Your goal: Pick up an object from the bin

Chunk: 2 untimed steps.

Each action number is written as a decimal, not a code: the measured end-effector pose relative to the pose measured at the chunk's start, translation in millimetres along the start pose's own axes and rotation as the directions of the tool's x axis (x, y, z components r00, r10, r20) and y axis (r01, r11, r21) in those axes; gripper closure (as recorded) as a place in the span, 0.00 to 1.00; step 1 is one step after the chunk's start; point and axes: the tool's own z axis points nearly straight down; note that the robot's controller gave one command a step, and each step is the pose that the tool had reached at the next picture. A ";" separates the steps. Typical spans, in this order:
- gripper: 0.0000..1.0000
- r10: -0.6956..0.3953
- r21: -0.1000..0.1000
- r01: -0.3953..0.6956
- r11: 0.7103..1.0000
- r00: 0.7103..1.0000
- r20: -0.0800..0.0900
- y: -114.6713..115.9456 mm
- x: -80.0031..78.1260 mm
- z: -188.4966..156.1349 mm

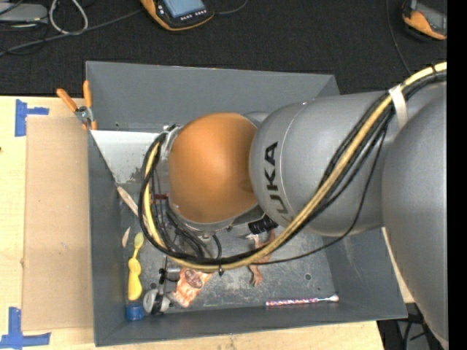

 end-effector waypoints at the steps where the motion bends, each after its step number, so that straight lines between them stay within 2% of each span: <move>1: 0.00 0.005 -0.002 -0.005 1.000 1.000 0.007 -2.0 -2.2 -4.4; 2: 0.00 -0.041 -0.002 0.041 0.999 0.999 0.007 -54.2 9.4 87.2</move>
Offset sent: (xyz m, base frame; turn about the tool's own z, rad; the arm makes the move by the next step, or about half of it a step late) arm -0.0147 -0.0754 -0.1220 -0.0553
